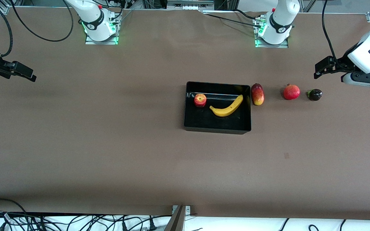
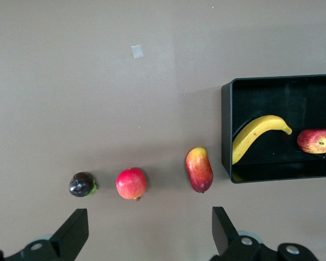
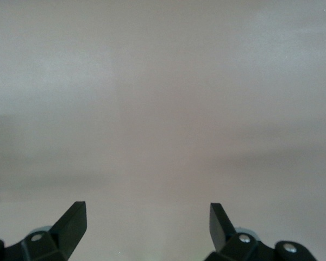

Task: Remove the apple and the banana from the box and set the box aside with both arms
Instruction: 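Move the left gripper toward the black box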

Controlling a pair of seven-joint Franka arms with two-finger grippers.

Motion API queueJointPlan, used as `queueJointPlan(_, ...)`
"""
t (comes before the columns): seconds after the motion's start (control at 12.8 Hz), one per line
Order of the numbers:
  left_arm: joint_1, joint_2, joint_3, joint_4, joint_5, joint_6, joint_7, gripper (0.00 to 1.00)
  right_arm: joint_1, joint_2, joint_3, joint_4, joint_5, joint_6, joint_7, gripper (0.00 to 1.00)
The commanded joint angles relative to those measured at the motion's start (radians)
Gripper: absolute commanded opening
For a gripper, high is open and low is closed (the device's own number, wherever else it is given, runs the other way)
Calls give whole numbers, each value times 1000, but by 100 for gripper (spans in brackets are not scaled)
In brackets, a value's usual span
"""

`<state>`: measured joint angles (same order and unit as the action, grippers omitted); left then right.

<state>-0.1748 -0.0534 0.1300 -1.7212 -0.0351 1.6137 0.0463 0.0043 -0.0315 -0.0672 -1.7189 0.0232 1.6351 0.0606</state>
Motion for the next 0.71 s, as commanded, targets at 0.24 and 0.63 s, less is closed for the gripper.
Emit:
queueJointPlan(0.24, 24, 10, -3, 9, 12, 29, 69, 100, 2, 5, -2, 18, -3, -17, 8, 100)
queueJointPlan(0.63, 20, 41, -6, 48, 14, 17, 78, 100, 2, 5, -2, 18, -3, -17, 8, 100)
